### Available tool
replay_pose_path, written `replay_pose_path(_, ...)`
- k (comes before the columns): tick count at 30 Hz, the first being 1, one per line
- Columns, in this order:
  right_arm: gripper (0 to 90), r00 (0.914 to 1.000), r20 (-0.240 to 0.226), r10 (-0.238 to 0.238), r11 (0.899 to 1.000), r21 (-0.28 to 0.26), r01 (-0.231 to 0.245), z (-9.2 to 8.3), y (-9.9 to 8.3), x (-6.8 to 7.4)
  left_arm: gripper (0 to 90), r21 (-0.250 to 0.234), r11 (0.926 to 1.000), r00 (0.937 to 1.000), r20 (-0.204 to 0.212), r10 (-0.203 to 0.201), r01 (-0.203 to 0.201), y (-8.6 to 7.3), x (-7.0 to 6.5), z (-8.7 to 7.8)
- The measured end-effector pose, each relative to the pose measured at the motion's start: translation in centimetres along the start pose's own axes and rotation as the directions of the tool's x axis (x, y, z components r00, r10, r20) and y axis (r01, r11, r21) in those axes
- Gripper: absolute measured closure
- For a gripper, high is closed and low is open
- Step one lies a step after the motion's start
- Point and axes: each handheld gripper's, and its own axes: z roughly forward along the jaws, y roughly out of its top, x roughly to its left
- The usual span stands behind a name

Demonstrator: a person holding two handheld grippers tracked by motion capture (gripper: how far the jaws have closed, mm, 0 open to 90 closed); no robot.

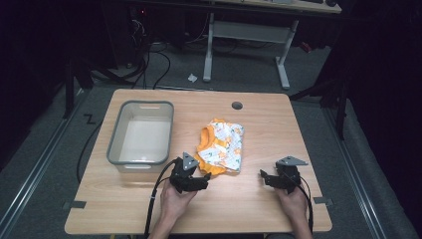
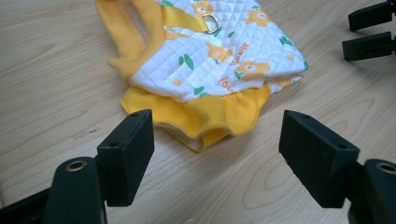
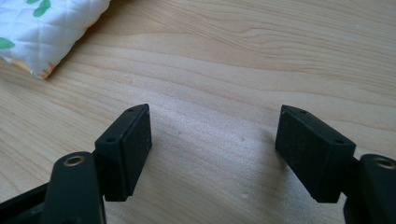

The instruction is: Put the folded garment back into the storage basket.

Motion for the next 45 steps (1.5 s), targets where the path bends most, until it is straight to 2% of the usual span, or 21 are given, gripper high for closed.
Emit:
replay_pose_path(23,27.3,1.0000,0.000,0.000,1.000,0.000,0.000,0.0,0.0,0.0,24.8,0.016,0.9998,0.9996,0.024,-0.011,0.011,2.6,0.6,0.6)
replay_pose_path(35,27.3,1.0000,0.000,0.000,1.000,0.000,0.000,0.0,0.0,0.0,23.7,0.062,0.9981,1.0000,-0.006,-0.003,0.003,4.6,1.0,1.9)
replay_pose_path(39,27.3,1.0000,0.000,0.000,1.000,0.000,0.000,0.0,0.0,0.0,23.0,0.063,0.9979,0.9998,-0.005,-0.018,0.018,5.1,1.4,2.3)
replay_pose_path(43,27.3,1.0000,0.000,0.000,1.000,0.000,0.000,0.0,0.0,0.0,22.1,0.085,0.9961,0.9997,-0.013,-0.021,0.022,5.5,1.7,2.8)
replay_pose_path(45,27.3,1.0000,0.000,0.000,1.000,0.000,0.000,0.0,0.0,0.0,21.4,0.087,0.9962,0.9996,-0.029,-0.008,0.010,5.9,1.7,3.1)
